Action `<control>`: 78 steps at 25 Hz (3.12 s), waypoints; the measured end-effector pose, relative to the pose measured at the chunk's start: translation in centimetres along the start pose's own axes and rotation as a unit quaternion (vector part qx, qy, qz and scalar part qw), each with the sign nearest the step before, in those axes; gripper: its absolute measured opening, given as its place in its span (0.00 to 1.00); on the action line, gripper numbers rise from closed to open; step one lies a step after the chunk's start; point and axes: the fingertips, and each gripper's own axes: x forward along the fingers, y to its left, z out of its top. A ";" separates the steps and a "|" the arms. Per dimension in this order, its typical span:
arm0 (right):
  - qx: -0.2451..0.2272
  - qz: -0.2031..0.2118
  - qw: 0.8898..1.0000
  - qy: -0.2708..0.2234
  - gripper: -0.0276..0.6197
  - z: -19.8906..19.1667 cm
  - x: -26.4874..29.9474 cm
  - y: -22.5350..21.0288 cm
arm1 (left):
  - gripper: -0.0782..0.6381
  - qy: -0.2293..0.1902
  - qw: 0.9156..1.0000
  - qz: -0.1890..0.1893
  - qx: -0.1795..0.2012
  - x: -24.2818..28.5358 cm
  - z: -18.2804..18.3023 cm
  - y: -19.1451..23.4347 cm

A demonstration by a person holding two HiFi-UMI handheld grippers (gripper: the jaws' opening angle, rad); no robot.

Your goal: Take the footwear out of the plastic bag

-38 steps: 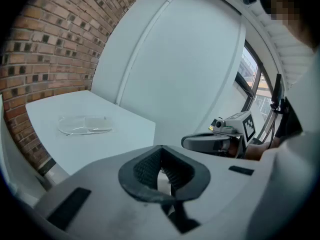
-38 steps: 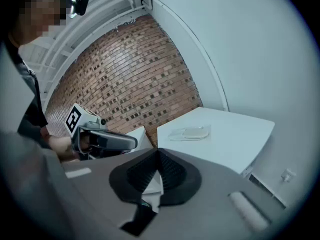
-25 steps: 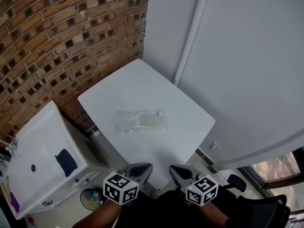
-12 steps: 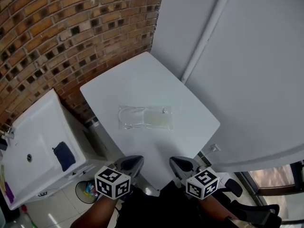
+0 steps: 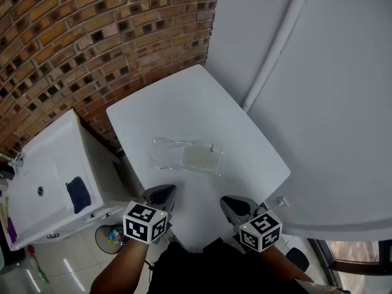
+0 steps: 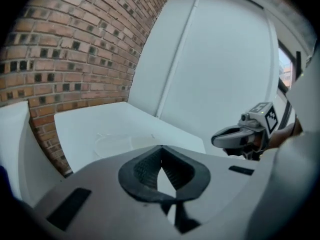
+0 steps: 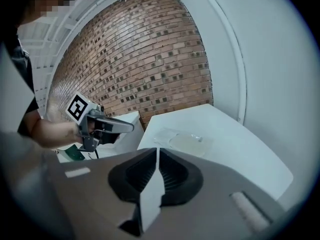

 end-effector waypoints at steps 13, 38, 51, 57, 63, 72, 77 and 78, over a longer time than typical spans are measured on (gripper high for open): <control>0.036 0.038 0.998 0.022 0.10 -2.1 2.3 -7.7 | 0.12 0.159 0.963 0.147 0.161 16.3 -0.8 10.3; 0.080 0.040 0.995 0.036 0.10 -4.9 3.9 -11.8 | 0.53 0.237 0.965 0.080 0.072 18.2 -5.3 9.0; -0.202 -0.011 0.971 0.130 0.24 -11.7 3.9 -7.9 | 0.51 0.236 0.959 0.154 -0.024 9.9 -11.3 6.2; -0.342 -0.045 0.923 0.169 0.34 -15.0 5.1 -5.9 | 0.50 0.247 0.955 0.153 -0.053 8.1 -12.6 6.1; -0.346 -0.077 0.921 0.159 0.18 -14.9 5.5 -5.4 | 0.50 0.240 0.958 0.151 -0.048 8.0 -13.2 6.2; -0.278 -0.063 0.948 0.142 0.05 -14.1 5.3 -5.4 | 0.50 0.238 0.959 0.148 -0.046 8.0 -13.3 6.3; -0.187 -0.023 0.976 0.108 0.05 -14.0 4.6 -5.5 | 0.50 0.237 0.959 0.148 -0.047 8.0 -13.3 6.4; -0.165 -0.014 0.981 0.098 0.05 -13.8 4.5 -5.5 | 0.50 0.236 0.959 0.148 -0.047 8.0 -13.3 6.4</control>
